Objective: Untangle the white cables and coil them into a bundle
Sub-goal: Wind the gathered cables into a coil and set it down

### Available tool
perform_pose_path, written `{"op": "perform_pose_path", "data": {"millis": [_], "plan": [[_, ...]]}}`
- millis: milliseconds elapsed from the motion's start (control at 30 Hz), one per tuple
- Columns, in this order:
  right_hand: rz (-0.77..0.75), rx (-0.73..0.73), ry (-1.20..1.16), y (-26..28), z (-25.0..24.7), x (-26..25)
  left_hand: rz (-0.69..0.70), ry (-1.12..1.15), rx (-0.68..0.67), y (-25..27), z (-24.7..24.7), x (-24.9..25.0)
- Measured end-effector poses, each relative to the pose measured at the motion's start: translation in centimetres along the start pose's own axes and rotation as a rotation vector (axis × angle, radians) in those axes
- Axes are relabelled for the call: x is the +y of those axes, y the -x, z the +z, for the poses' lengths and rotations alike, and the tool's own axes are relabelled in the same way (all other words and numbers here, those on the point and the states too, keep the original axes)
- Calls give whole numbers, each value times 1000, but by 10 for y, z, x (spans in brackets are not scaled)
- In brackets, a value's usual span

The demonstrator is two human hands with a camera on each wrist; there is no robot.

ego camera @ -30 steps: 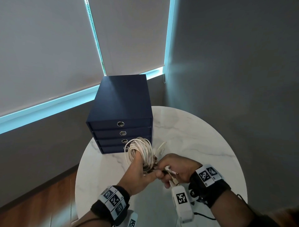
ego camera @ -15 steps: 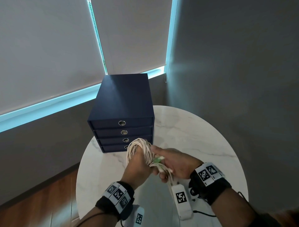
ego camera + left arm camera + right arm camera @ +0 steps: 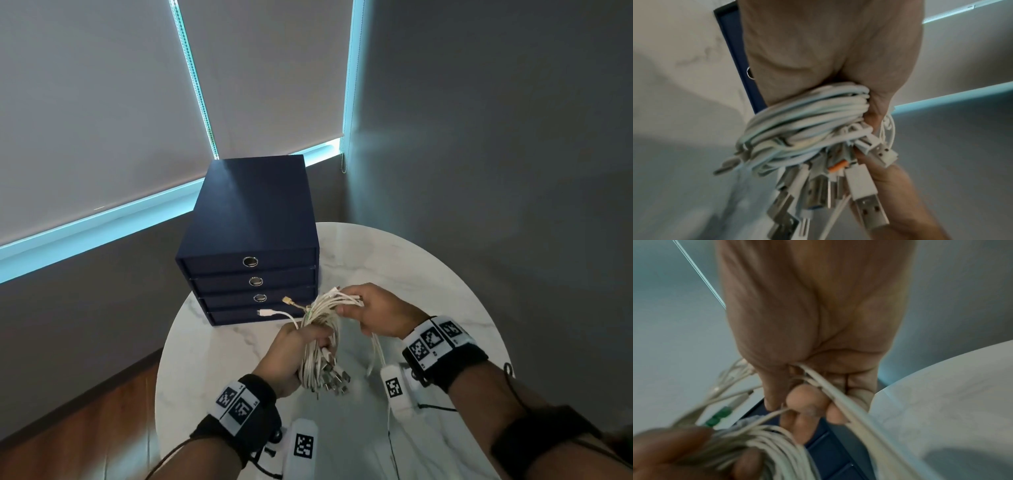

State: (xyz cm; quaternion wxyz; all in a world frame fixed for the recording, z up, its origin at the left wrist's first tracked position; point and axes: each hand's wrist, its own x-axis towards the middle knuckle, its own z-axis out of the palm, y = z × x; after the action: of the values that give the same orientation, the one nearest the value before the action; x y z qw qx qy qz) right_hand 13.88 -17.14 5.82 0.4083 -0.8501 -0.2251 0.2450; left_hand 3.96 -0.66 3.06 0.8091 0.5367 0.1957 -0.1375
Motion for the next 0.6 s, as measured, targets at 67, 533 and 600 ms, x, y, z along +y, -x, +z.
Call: {"op": "perform_pose_path", "data": {"millis": [67, 533, 600], "plan": [[-9, -28, 1, -2, -4, 2, -46, 51, -36, 3, 4, 5], [48, 107, -416, -26, -10, 17, -239, 424, -364, 3, 1, 25], [56, -168, -672, -22, -23, 26, -227, 457, -423, 5, -4, 29]]}}
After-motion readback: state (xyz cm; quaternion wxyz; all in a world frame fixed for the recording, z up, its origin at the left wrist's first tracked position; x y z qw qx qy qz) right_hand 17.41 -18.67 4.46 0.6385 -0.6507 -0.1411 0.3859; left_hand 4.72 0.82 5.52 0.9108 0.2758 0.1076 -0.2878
